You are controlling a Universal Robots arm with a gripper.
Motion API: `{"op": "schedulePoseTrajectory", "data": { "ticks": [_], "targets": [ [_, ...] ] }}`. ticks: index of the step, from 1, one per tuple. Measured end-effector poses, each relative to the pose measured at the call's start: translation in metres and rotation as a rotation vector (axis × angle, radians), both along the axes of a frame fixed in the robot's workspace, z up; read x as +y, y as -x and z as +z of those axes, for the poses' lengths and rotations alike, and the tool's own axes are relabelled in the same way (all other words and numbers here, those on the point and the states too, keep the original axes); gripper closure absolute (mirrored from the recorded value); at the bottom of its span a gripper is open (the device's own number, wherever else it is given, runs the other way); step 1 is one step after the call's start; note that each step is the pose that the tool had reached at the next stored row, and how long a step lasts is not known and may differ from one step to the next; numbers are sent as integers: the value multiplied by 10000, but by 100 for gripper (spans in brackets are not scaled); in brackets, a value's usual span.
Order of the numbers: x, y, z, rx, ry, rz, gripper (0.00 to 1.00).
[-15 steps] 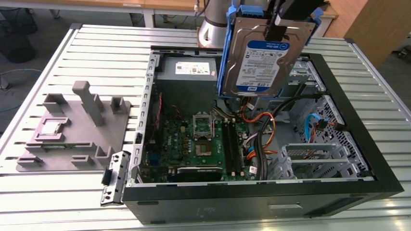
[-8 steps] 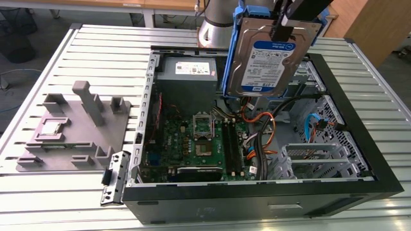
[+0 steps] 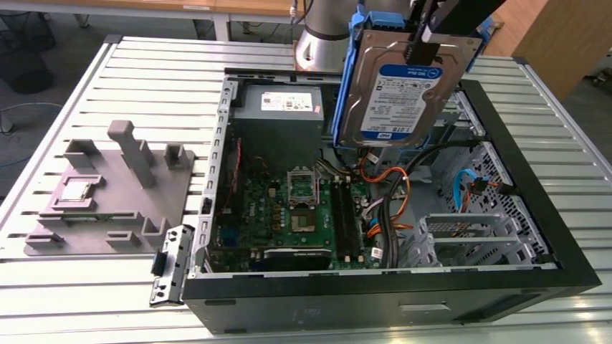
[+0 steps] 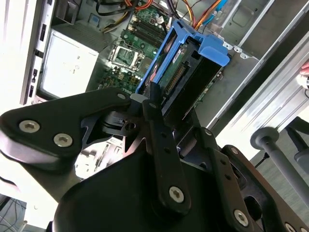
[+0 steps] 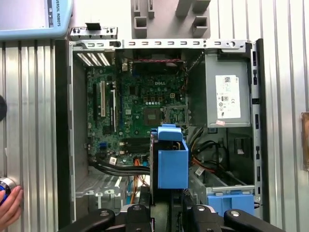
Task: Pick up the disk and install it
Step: 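Insert the disk into the insertion slot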
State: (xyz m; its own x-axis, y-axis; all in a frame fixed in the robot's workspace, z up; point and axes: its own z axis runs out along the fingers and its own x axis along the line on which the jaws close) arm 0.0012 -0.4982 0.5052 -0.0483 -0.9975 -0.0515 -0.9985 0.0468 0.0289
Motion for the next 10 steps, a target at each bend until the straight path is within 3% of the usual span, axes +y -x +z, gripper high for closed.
{"op": "schedulePoseTrajectory", "data": {
  "ticks": [7,10],
  "targets": [
    [-92,-3,-2,0,0,0,65],
    [-98,-3,-2,0,0,-2,65]
  ]
}}
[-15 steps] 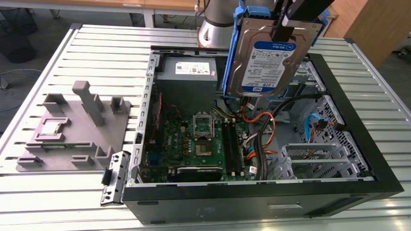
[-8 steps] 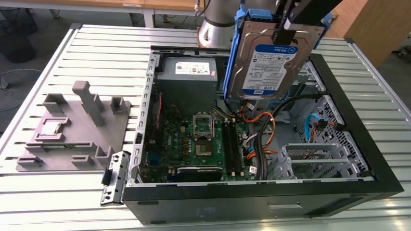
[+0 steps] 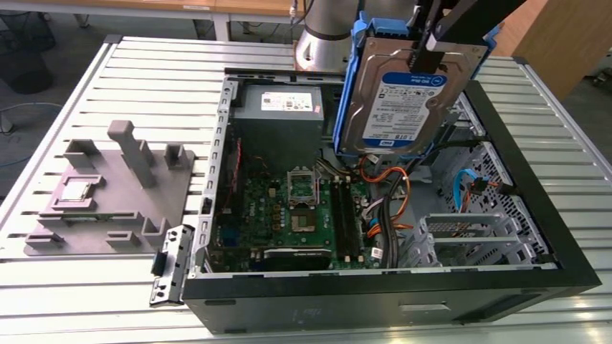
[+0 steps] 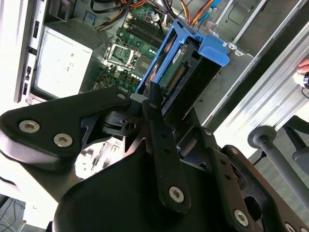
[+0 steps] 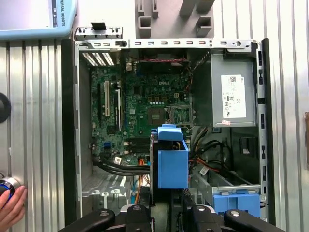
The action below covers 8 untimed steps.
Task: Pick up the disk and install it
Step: 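Insert the disk into the insertion slot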
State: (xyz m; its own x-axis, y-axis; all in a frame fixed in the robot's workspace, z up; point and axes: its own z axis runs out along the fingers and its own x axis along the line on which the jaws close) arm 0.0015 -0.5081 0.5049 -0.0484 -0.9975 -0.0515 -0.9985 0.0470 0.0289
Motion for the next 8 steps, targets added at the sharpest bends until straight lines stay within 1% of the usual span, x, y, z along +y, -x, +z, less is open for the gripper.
{"op": "schedulePoseTrajectory", "data": {
  "ticks": [1,3,8],
  "targets": [
    [0,-1,0,0,0,1,65],
    [-25,0,0,0,0,1,65],
    [-25,-5,0,0,-1,2,65]
  ]
}}
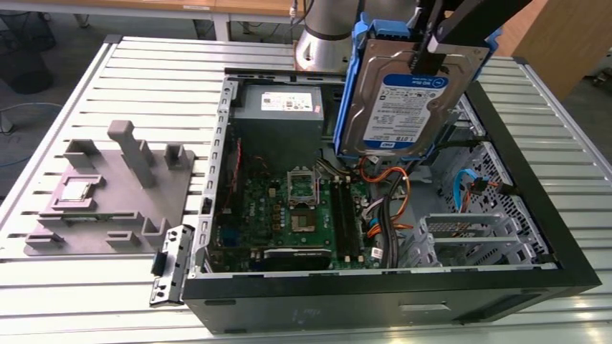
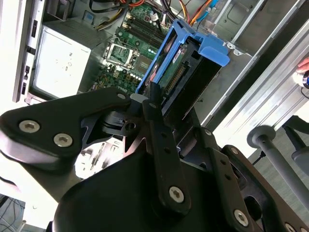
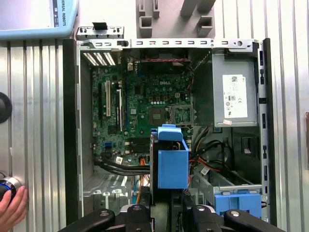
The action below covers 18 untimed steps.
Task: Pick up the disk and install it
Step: 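Insert the disk into the insertion slot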
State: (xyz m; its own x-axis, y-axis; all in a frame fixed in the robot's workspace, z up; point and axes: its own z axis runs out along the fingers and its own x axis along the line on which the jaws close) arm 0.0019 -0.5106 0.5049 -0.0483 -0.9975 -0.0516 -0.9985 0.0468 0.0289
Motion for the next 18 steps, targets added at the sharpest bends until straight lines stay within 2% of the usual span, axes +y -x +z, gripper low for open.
{"op": "schedulePoseTrajectory", "data": {
  "ticks": [6,14,18],
  "targets": [
    [0,-19,-2,1,2,0,65],
    [0,-143,-7,0,0,0,65],
    [0,-151,-6,0,1,-1,65]
  ]
}}
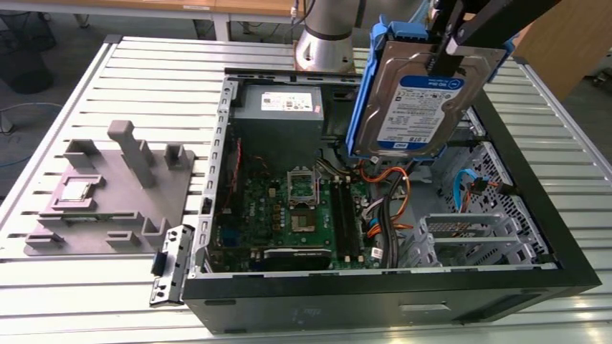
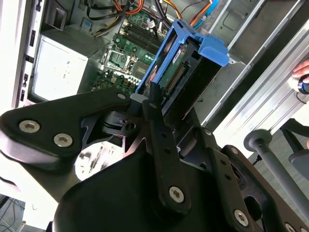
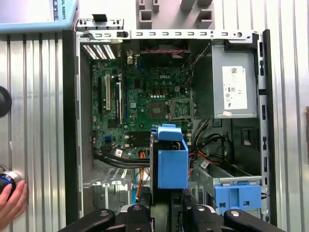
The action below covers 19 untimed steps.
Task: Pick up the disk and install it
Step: 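Insert the disk into the insertion slot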
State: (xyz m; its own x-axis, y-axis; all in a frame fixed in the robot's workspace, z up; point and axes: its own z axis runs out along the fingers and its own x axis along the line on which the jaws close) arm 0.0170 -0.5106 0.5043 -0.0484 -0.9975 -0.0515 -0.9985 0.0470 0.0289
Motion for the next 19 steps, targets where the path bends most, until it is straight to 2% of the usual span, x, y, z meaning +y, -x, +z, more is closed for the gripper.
{"op": "schedulePoseTrajectory", "data": {
  "ticks": [19],
  "targets": [
    [-85,-1,0,0,0,1,65]
  ]
}}
